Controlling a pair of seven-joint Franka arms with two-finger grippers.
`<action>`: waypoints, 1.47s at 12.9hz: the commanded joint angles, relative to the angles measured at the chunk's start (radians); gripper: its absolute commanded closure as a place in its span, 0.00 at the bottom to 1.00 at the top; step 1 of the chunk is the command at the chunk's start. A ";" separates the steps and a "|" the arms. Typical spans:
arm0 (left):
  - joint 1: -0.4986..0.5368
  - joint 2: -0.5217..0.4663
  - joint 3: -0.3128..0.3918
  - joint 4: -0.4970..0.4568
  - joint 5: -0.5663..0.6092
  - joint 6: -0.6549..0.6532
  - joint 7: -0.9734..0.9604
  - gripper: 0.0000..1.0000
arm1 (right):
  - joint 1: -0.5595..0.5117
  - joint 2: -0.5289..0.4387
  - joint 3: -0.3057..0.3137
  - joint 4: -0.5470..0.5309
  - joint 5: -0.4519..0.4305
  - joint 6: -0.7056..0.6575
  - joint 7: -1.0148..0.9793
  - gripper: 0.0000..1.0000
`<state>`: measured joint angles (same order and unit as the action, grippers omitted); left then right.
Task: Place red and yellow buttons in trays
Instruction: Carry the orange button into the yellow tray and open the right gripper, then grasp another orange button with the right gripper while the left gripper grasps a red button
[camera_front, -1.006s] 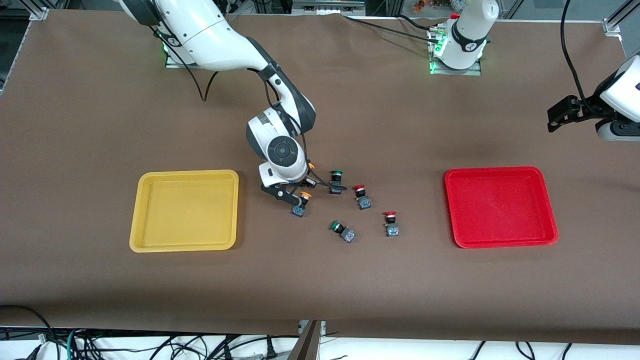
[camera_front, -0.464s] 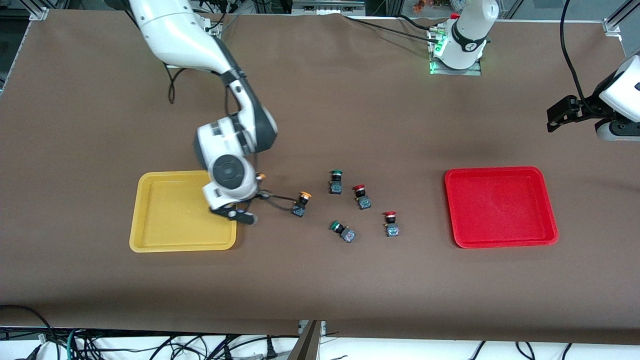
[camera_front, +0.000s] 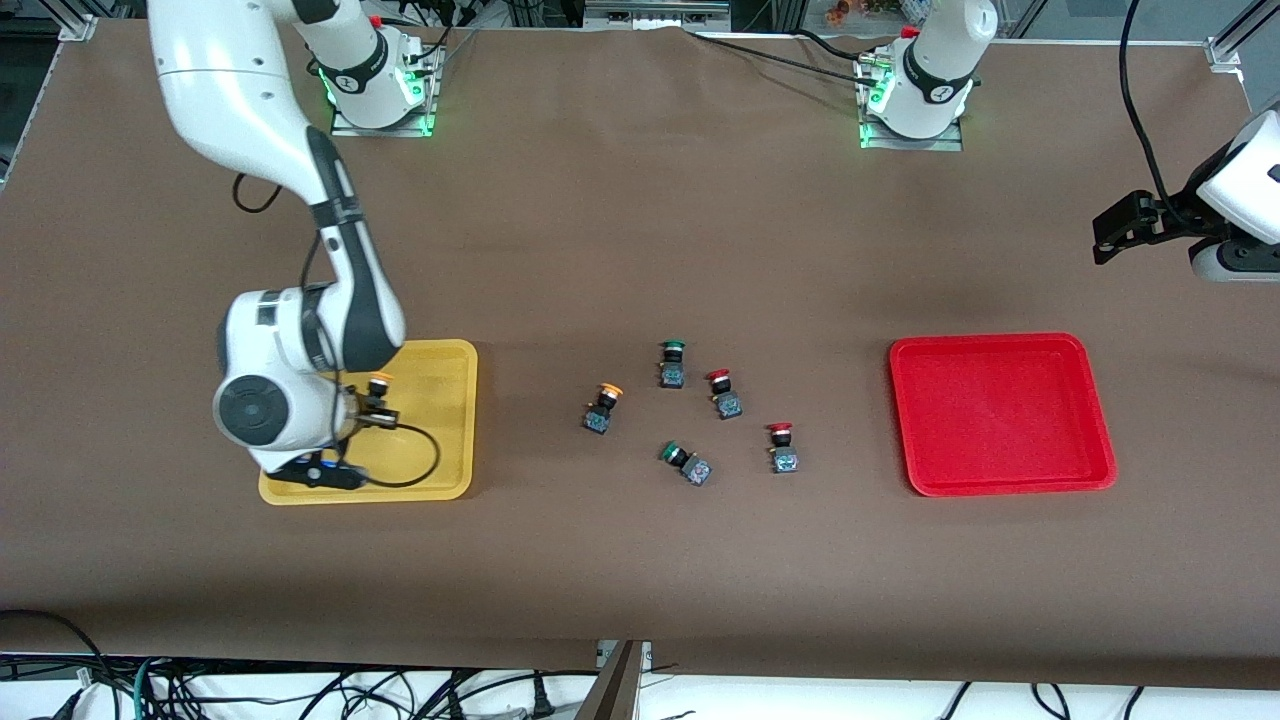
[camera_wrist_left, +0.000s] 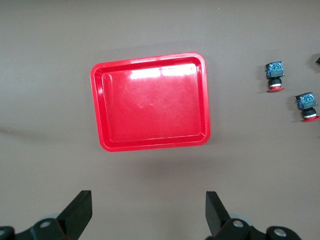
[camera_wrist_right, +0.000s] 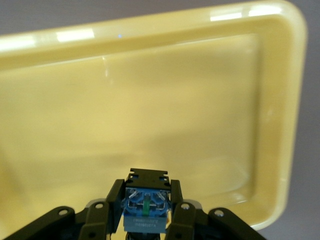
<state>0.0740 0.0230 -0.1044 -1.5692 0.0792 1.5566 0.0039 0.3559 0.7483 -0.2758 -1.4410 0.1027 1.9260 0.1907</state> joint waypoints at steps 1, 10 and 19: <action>0.001 -0.018 -0.001 -0.011 -0.019 -0.006 -0.008 0.00 | -0.075 -0.001 0.013 -0.025 0.009 0.022 -0.102 1.00; -0.002 -0.017 -0.001 -0.011 -0.019 -0.006 -0.008 0.00 | -0.031 -0.009 0.044 -0.038 0.041 0.090 -0.038 0.00; -0.161 0.288 -0.023 0.015 -0.026 0.147 -0.086 0.00 | 0.175 0.006 0.122 0.030 0.043 0.160 0.529 0.00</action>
<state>-0.0211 0.1521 -0.1281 -1.6033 0.0606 1.6065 -0.0187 0.5152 0.7461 -0.1947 -1.4231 0.1412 2.0482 0.6091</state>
